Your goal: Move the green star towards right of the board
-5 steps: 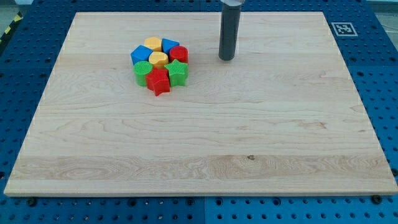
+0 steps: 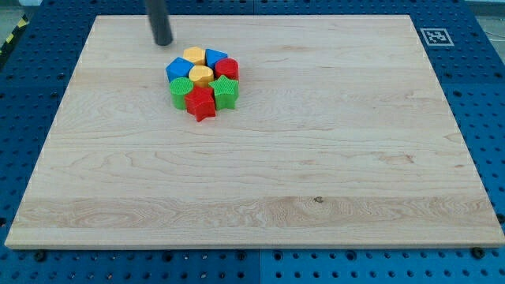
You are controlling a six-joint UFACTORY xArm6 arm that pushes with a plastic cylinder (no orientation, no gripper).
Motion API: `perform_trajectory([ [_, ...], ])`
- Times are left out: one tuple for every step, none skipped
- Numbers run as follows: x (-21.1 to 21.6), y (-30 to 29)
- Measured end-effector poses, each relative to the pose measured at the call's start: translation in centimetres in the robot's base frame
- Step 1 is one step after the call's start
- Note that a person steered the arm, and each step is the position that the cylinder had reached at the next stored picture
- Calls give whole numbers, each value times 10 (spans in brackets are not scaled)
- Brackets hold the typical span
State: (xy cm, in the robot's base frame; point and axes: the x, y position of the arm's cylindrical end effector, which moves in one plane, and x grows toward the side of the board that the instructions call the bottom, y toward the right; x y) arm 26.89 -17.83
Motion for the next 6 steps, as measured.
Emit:
perform_trajectory([
  [31, -11],
  [68, 6],
  [100, 31],
  [124, 63],
  [131, 105],
  [135, 148],
])
